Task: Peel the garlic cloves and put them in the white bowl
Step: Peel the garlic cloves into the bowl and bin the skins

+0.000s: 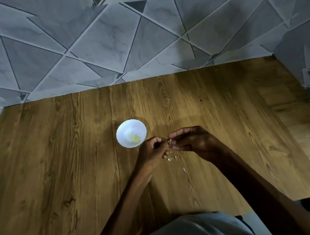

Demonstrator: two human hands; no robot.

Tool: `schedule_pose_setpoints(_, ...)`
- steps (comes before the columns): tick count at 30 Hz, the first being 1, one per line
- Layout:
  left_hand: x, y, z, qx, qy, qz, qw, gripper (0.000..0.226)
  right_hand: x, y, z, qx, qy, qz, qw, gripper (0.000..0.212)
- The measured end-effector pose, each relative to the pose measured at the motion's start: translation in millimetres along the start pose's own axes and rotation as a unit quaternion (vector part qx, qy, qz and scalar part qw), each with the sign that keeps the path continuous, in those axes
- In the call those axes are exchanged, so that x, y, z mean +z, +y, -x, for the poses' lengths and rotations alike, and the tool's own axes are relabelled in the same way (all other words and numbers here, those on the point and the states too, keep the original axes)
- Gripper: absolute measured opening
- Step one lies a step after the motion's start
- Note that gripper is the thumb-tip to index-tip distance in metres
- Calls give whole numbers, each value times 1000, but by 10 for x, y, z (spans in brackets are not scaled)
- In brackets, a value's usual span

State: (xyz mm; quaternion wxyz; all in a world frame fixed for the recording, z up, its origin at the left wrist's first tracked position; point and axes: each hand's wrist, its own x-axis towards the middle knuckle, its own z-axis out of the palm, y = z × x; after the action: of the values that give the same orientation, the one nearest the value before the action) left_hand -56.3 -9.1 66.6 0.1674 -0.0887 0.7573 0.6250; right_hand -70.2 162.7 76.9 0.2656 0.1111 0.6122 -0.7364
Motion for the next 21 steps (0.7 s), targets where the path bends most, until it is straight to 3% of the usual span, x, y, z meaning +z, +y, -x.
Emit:
schedule_pose_setpoints(13,-7,19,-2,1,10,-40,999,9,50,40,-11,-19,23,11,999,21)
schedule_pose_setpoints(21,-15,22,3,-62,-3,51,997,17,62,80,26,-45,39,3,998,27)
